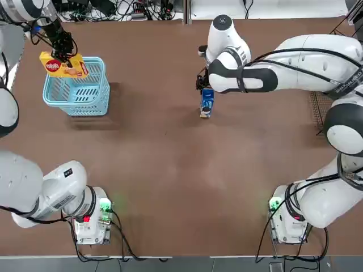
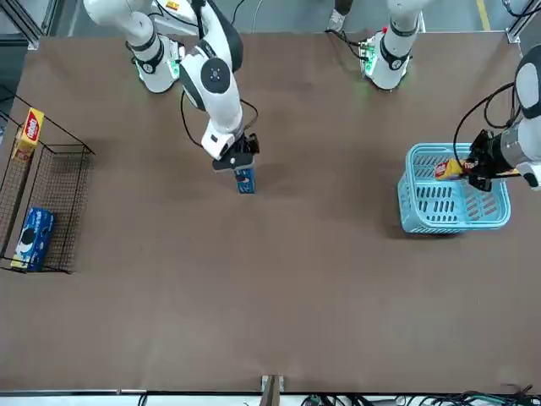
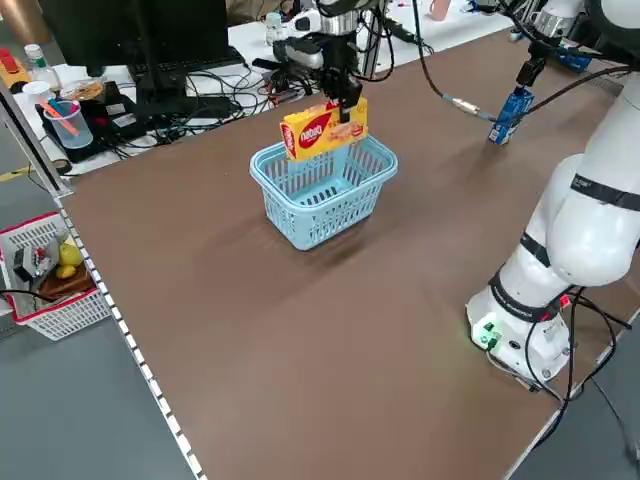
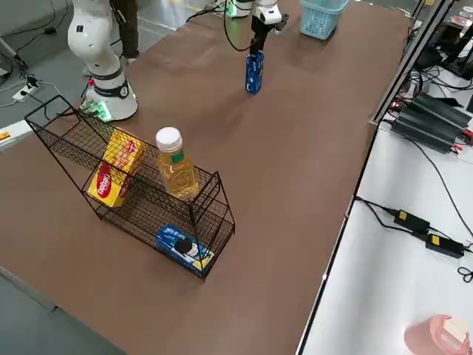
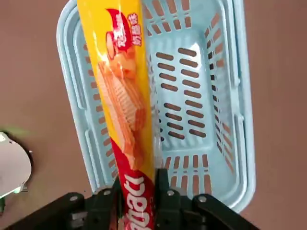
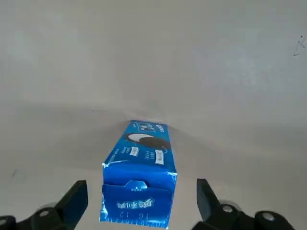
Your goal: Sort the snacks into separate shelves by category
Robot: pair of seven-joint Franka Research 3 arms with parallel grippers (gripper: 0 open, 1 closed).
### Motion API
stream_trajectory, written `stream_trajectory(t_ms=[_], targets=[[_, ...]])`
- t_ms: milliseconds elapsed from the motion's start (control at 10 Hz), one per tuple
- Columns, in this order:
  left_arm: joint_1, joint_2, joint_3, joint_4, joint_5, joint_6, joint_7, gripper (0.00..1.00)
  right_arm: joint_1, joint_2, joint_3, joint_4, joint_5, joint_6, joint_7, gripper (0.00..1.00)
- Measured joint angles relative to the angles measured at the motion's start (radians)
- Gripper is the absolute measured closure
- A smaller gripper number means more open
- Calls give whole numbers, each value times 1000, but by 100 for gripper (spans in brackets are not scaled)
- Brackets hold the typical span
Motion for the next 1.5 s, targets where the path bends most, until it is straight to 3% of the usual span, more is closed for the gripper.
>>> stream_trajectory(t_ms=[600, 1500], targets=[[-3, 6, -103, 81, -1, -41, -88, 71, 1, 0, 0, -12, -2, 14, -1, 0], [-28, 79, -133, 134, -1, -41, -165, 71, 0, 0, -4, -31, -14, 42, -1, 0]])
